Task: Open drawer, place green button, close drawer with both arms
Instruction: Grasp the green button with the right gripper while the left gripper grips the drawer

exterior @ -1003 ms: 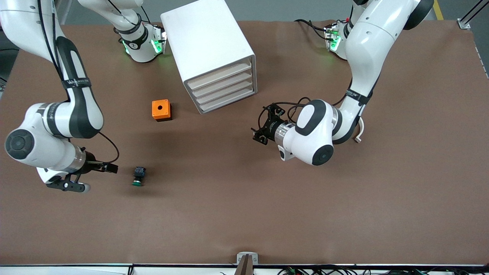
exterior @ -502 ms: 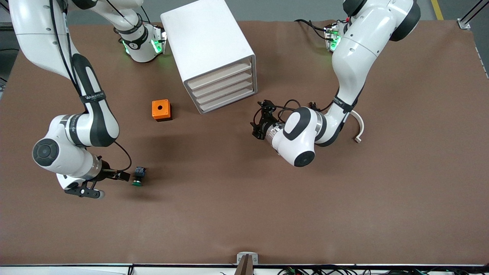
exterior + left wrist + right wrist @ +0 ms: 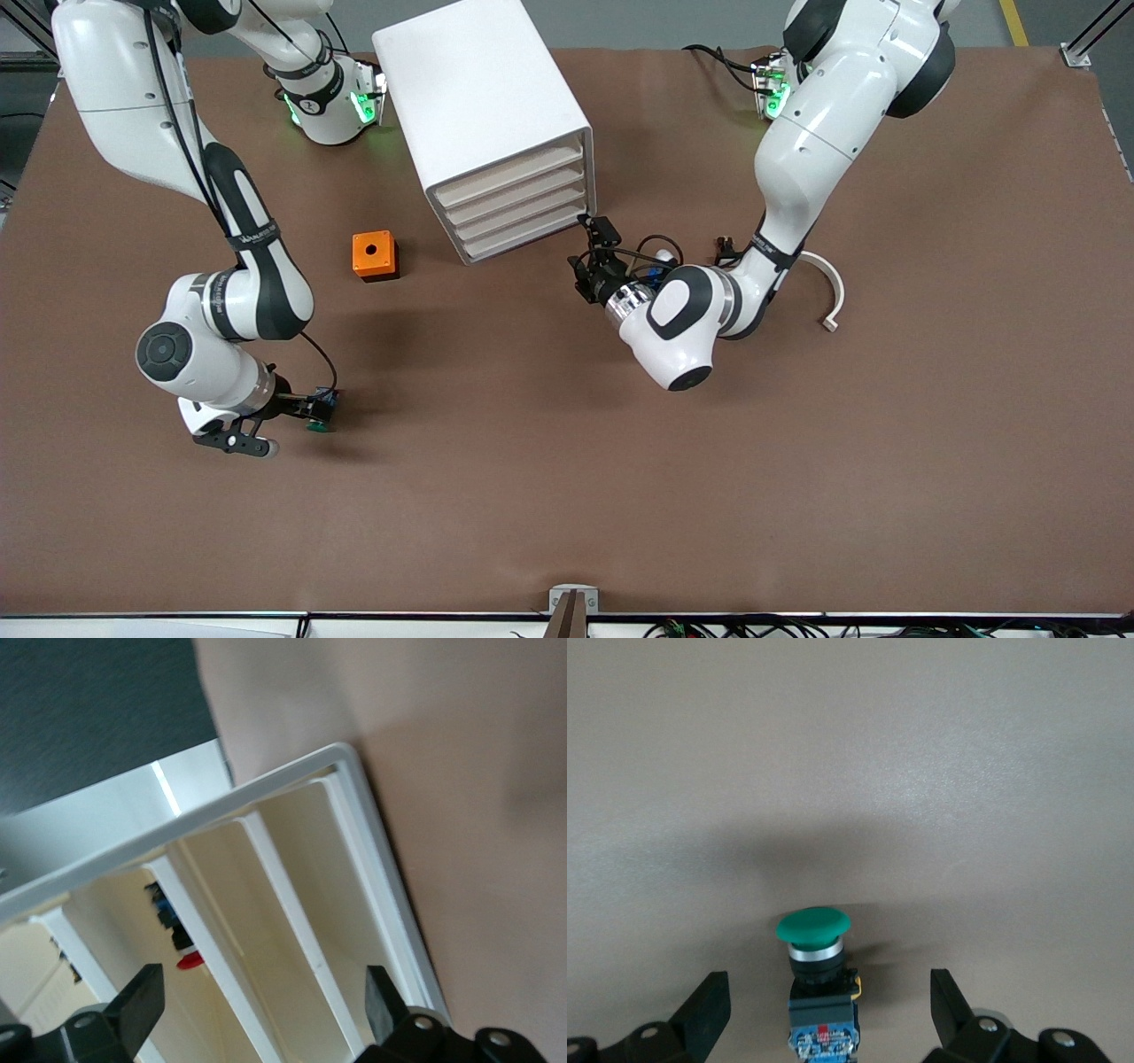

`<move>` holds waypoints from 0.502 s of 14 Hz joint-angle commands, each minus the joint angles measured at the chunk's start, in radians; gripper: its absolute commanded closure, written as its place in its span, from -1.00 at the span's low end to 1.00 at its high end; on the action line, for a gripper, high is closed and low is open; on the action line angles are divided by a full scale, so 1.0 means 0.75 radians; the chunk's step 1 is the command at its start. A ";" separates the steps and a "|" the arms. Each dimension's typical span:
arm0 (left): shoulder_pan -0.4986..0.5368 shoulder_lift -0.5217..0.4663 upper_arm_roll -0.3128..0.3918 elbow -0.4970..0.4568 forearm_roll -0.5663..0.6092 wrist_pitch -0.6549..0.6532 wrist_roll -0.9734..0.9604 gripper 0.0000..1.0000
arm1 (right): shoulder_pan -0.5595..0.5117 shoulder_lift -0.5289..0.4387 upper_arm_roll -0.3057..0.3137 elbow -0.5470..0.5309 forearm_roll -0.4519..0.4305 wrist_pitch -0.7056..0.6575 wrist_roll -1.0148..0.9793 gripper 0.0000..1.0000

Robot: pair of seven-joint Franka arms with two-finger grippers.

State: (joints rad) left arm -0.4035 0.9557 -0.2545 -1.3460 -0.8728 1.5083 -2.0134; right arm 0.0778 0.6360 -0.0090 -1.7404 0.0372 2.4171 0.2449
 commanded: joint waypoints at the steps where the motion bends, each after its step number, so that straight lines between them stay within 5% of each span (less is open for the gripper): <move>1: -0.028 0.088 0.000 0.064 -0.084 -0.039 -0.139 -0.98 | 0.013 0.013 -0.002 -0.040 0.014 0.039 0.054 -1.00; 4: -0.047 0.119 0.000 0.068 -0.098 -0.041 -0.209 -0.95 | 0.044 0.011 -0.004 -0.091 0.012 0.101 0.107 -1.00; 7: -0.059 0.147 -0.004 0.068 -0.112 -0.082 -0.242 -0.45 | 0.044 0.007 -0.004 -0.140 0.012 0.136 0.117 -0.99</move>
State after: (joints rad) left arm -0.4364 1.0383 -0.2564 -1.3317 -0.9313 1.4852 -2.1620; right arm 0.1066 0.6563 -0.0083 -1.8089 0.0374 2.4943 0.3166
